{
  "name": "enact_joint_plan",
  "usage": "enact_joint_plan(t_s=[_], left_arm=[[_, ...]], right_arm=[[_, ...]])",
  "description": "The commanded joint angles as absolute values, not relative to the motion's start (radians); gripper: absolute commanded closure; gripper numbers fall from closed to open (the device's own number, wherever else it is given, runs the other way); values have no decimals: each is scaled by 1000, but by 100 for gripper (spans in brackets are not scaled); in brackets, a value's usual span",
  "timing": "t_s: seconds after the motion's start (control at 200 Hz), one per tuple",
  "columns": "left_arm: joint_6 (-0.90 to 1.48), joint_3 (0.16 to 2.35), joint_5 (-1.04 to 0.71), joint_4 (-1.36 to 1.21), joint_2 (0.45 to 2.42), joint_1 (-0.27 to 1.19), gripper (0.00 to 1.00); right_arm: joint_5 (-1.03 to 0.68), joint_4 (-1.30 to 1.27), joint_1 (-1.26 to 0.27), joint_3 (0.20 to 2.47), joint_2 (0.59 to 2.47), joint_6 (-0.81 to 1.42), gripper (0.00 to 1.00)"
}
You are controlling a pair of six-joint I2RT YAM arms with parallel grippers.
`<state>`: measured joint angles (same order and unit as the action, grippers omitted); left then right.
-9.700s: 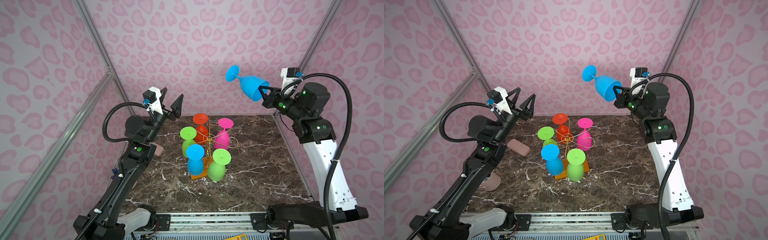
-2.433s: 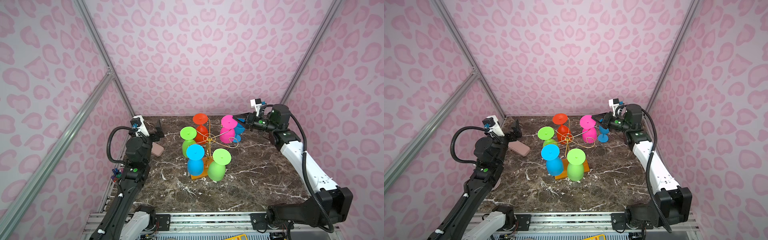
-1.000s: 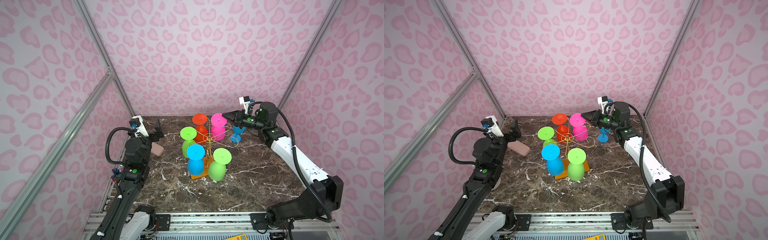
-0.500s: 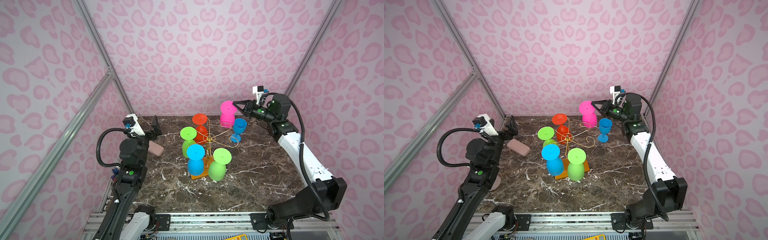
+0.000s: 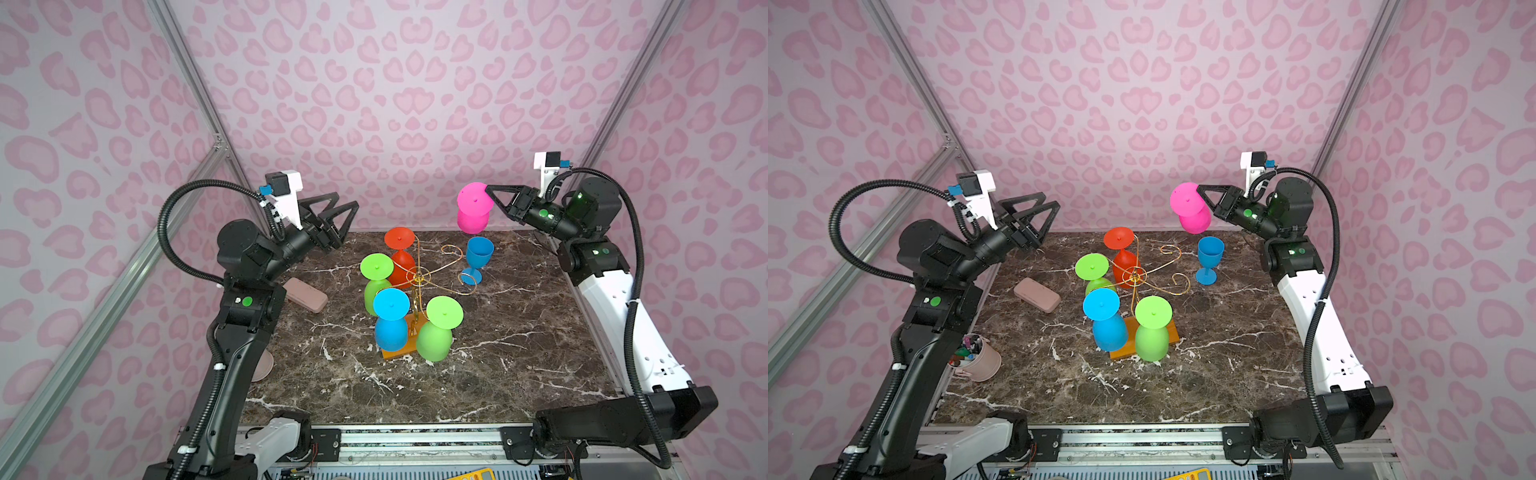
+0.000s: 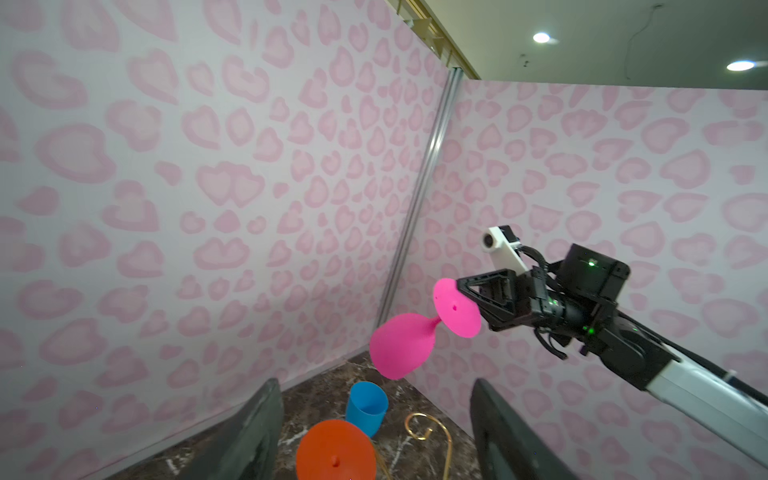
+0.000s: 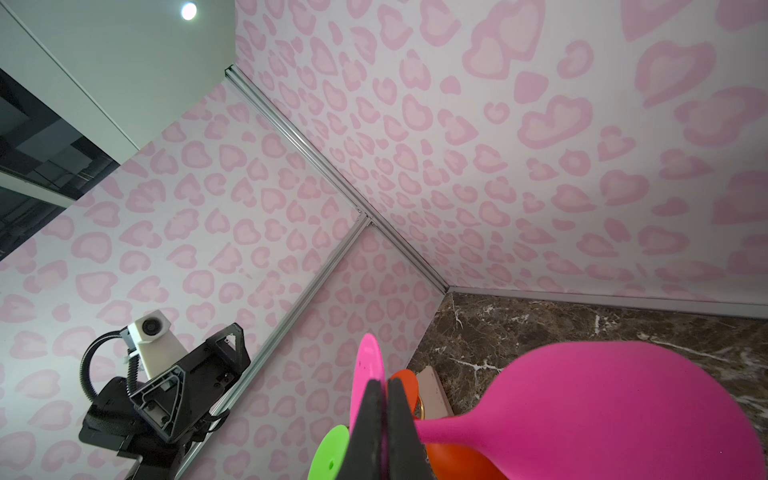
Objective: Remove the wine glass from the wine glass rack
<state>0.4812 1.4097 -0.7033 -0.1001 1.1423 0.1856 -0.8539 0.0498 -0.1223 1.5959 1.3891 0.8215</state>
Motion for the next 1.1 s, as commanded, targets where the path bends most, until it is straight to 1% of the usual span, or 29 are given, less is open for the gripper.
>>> enact_joint_plan(t_s=[0.0, 0.245, 0.355, 0.53, 0.8, 1.095], left_arm=[[555, 1466, -892, -94, 1188, 229, 30], [578, 1536, -883, -99, 1300, 360, 35], [604, 1588, -878, -111, 1361, 419, 40], [625, 1659, -873, -127, 1438, 492, 43], [663, 1734, -897, -137, 1516, 537, 45], [710, 1752, -906, -182, 1548, 552, 49]], right_arm=[[-870, 48, -126, 1617, 1367, 760, 100], [-857, 87, -139, 1651, 1313, 682, 100], [-853, 59, -165, 1648, 1302, 684, 100], [-846, 64, -220, 1662, 1300, 662, 100], [-825, 52, -290, 1668, 1307, 643, 100], [-802, 37, -339, 1675, 1323, 634, 100]])
